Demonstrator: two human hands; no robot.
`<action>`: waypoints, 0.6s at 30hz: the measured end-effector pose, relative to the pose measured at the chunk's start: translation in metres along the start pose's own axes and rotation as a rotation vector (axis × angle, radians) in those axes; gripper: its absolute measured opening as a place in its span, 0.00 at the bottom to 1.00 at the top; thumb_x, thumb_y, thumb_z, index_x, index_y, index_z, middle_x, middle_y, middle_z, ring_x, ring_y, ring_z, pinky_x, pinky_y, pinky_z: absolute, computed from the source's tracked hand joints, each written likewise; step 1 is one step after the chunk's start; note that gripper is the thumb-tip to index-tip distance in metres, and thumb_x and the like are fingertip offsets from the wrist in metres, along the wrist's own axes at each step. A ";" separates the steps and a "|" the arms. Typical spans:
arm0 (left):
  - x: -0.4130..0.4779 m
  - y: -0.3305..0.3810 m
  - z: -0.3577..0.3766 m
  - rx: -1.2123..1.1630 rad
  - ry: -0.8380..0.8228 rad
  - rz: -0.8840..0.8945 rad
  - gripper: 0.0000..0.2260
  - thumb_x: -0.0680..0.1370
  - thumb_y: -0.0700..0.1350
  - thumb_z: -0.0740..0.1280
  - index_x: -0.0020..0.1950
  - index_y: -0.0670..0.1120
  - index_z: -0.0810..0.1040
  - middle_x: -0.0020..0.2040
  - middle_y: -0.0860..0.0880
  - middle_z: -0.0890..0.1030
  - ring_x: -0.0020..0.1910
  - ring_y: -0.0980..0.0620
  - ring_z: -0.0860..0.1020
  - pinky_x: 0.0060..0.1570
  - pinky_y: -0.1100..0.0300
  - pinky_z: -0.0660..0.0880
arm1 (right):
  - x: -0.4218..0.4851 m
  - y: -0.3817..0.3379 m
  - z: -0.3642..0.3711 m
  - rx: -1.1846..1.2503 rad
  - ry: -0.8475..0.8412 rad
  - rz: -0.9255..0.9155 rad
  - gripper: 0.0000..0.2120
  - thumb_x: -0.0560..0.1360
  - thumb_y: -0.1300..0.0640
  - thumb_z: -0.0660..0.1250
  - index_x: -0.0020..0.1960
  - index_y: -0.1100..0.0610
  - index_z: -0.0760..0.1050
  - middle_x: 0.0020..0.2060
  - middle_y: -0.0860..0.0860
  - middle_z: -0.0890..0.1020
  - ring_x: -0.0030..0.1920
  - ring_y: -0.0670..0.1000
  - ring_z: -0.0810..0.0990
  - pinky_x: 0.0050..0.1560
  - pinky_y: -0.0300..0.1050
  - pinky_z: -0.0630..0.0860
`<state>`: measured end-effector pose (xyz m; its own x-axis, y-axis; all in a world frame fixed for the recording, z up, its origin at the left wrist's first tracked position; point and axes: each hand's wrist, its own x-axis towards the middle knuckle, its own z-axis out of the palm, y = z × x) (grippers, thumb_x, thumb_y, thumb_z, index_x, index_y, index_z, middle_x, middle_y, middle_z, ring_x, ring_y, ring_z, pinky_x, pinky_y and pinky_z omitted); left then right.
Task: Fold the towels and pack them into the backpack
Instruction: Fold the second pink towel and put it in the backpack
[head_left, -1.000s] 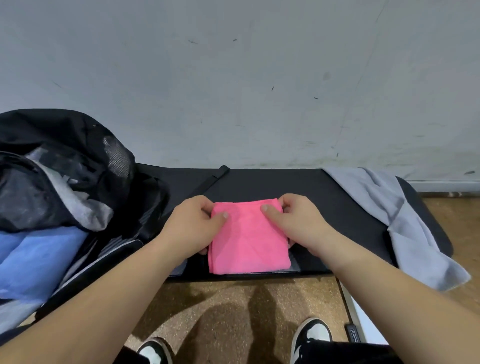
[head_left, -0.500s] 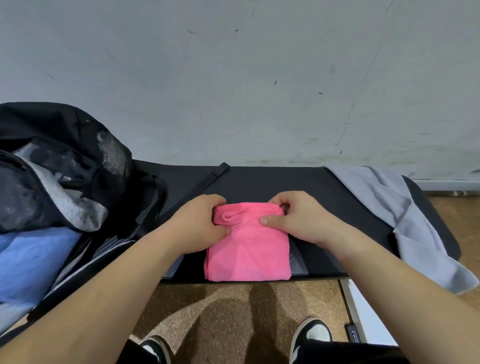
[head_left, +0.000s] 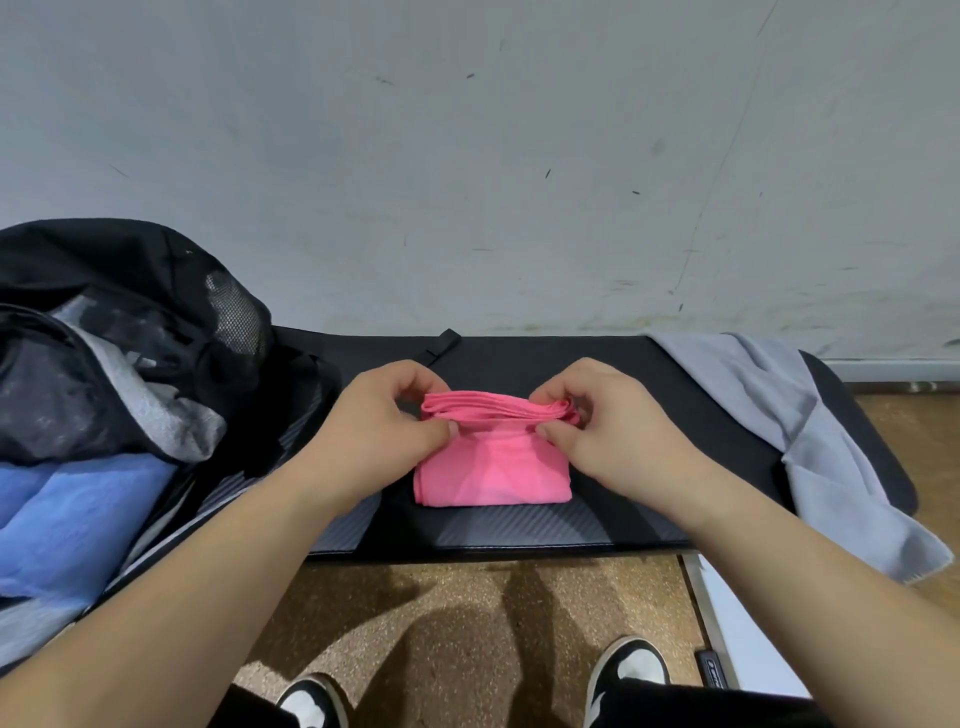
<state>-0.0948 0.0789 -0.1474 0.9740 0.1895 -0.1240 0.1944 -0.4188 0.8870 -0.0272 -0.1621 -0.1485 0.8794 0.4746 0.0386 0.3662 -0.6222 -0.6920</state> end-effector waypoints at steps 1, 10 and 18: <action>-0.003 -0.001 -0.002 -0.012 -0.022 0.008 0.10 0.73 0.36 0.77 0.47 0.50 0.83 0.45 0.50 0.87 0.40 0.45 0.86 0.46 0.49 0.82 | -0.004 0.000 0.000 -0.008 -0.007 -0.025 0.11 0.72 0.64 0.76 0.49 0.49 0.83 0.47 0.42 0.79 0.45 0.39 0.77 0.44 0.28 0.70; -0.023 -0.023 -0.001 0.282 -0.210 0.249 0.09 0.73 0.38 0.78 0.41 0.51 0.81 0.54 0.60 0.78 0.49 0.56 0.82 0.52 0.54 0.81 | -0.028 0.004 -0.003 -0.083 -0.224 -0.080 0.07 0.71 0.55 0.81 0.46 0.48 0.85 0.47 0.42 0.77 0.42 0.44 0.78 0.46 0.42 0.77; -0.012 -0.015 0.006 0.444 -0.109 0.105 0.11 0.73 0.56 0.78 0.47 0.55 0.79 0.50 0.57 0.77 0.46 0.59 0.77 0.50 0.56 0.76 | -0.015 -0.002 -0.001 -0.141 -0.140 -0.020 0.09 0.76 0.43 0.73 0.44 0.47 0.80 0.38 0.44 0.82 0.37 0.44 0.78 0.43 0.51 0.80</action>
<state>-0.1090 0.0777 -0.1619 0.9930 0.0414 -0.1109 0.1019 -0.7749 0.6238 -0.0413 -0.1683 -0.1468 0.8243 0.5633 -0.0561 0.4305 -0.6882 -0.5840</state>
